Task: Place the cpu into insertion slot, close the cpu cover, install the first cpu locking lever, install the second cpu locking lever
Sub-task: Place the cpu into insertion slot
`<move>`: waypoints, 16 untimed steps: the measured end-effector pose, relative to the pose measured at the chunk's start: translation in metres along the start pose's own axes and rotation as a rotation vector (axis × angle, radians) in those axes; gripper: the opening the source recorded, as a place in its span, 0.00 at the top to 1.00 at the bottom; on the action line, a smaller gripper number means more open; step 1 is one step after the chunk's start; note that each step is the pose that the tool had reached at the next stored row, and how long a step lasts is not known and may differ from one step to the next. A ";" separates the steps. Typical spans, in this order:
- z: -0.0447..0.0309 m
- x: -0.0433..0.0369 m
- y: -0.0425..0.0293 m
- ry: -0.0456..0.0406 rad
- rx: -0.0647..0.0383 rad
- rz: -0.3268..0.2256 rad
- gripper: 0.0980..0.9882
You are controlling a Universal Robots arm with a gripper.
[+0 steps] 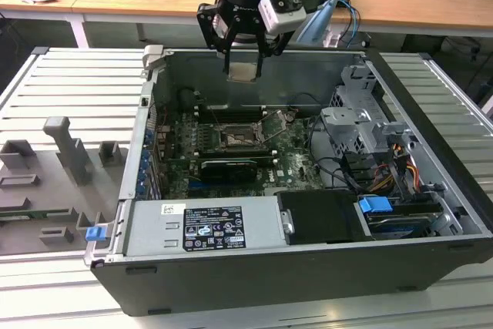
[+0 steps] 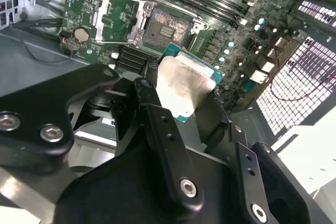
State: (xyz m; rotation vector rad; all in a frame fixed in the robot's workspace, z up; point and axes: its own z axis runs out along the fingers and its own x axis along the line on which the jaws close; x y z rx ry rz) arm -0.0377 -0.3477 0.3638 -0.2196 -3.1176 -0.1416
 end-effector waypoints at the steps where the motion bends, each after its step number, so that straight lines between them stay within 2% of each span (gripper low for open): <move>1: 0.0001 0.0000 0.0000 -0.0013 0.000 0.015 0.52; 5: 0.0005 -0.0001 0.0000 -0.0053 -0.001 0.058 0.52; 7: 0.0021 -0.0003 -0.0001 -0.0100 -0.002 0.110 0.52; 12: 0.0048 -0.0004 -0.0004 -0.0104 -0.002 0.115 0.52; 16: 0.0054 -0.0004 -0.0004 -0.0127 -0.002 0.141 0.52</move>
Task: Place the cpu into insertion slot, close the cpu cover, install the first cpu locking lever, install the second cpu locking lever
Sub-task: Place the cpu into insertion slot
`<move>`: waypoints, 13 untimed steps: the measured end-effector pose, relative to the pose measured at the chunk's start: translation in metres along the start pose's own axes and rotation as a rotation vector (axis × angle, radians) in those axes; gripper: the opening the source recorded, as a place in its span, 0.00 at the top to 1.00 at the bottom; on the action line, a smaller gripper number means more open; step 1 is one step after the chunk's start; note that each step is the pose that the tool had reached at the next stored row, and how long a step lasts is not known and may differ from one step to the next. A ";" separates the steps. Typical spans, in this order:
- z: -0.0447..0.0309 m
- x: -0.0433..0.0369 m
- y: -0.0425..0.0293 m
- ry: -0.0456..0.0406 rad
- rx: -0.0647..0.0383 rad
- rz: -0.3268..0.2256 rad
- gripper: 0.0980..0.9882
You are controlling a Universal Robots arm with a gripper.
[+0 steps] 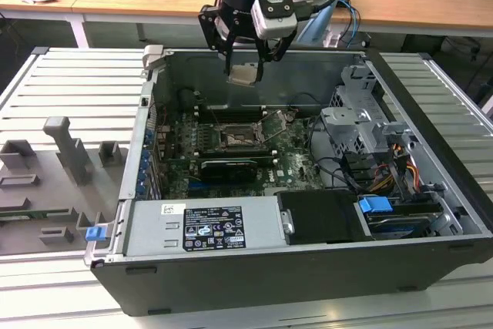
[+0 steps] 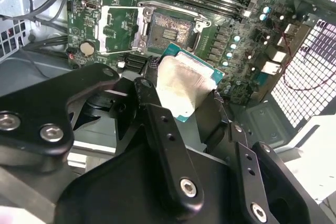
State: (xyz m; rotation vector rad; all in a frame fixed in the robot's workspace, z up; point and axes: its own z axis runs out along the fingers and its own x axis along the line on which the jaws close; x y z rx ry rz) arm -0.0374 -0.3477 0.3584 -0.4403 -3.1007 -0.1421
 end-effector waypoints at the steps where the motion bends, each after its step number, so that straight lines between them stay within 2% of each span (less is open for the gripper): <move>1: 0.0001 0.0000 0.0000 -0.0004 0.000 0.005 0.52; 13: 0.0015 0.0000 -0.0001 -0.0076 -0.002 0.085 0.52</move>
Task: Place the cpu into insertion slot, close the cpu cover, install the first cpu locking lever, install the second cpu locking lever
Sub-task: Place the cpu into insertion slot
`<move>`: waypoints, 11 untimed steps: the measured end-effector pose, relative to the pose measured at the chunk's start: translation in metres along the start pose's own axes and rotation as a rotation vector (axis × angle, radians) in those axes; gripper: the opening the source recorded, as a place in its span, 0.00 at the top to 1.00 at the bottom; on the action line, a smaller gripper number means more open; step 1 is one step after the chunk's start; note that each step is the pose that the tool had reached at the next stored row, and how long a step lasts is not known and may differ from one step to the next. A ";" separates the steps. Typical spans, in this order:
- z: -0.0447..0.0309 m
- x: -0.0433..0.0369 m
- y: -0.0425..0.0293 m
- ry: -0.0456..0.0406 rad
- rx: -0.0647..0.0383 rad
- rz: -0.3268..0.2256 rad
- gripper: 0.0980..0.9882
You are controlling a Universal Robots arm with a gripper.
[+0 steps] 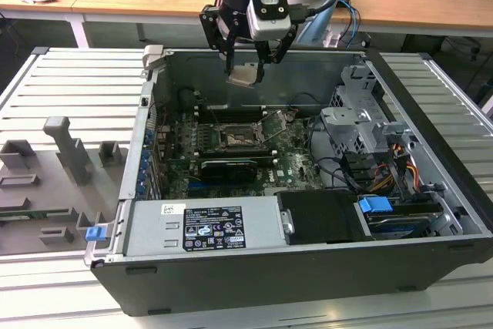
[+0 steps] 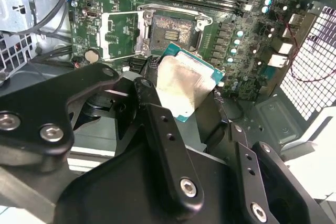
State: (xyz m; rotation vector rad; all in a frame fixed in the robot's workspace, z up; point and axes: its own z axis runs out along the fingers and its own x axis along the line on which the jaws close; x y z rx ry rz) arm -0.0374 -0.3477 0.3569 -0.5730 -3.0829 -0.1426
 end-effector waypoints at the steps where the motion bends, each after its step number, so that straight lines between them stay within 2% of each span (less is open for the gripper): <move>1: 0.0001 0.0000 0.0000 -0.0004 0.000 0.004 0.52; 6: 0.0009 0.0000 -0.0001 -0.0031 -0.001 0.035 0.52; 11: 0.0017 0.0000 -0.0001 -0.0079 -0.002 0.089 0.52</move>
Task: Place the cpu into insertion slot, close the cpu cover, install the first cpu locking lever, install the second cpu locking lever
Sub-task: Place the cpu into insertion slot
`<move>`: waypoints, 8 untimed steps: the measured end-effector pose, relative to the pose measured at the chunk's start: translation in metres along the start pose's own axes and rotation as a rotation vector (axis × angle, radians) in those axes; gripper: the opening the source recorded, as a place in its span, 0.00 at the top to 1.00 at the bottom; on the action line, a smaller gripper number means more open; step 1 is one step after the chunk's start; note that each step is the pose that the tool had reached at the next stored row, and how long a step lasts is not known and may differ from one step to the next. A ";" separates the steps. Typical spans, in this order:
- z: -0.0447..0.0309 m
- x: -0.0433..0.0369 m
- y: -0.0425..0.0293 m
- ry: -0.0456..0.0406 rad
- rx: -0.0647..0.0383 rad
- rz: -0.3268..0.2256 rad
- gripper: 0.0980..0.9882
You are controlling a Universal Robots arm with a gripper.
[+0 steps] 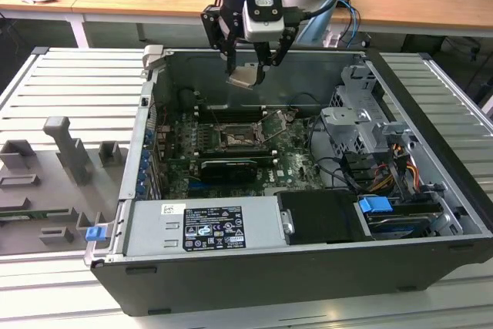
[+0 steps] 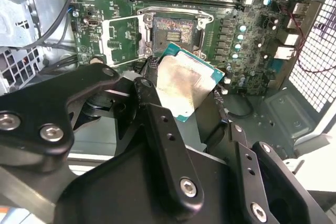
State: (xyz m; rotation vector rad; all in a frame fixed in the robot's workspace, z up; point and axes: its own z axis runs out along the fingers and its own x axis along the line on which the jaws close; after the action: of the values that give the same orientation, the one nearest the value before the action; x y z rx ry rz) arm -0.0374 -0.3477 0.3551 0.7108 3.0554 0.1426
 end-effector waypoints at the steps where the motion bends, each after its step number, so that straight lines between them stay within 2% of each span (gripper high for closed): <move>1: 0.0001 0.0000 0.0000 -0.0007 0.000 0.007 0.52; 8: 0.0007 0.0000 -0.0001 -0.0056 -0.001 0.062 0.52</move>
State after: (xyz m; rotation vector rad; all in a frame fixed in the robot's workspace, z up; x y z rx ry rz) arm -0.0375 -0.3477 0.3544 0.8045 3.0291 0.1422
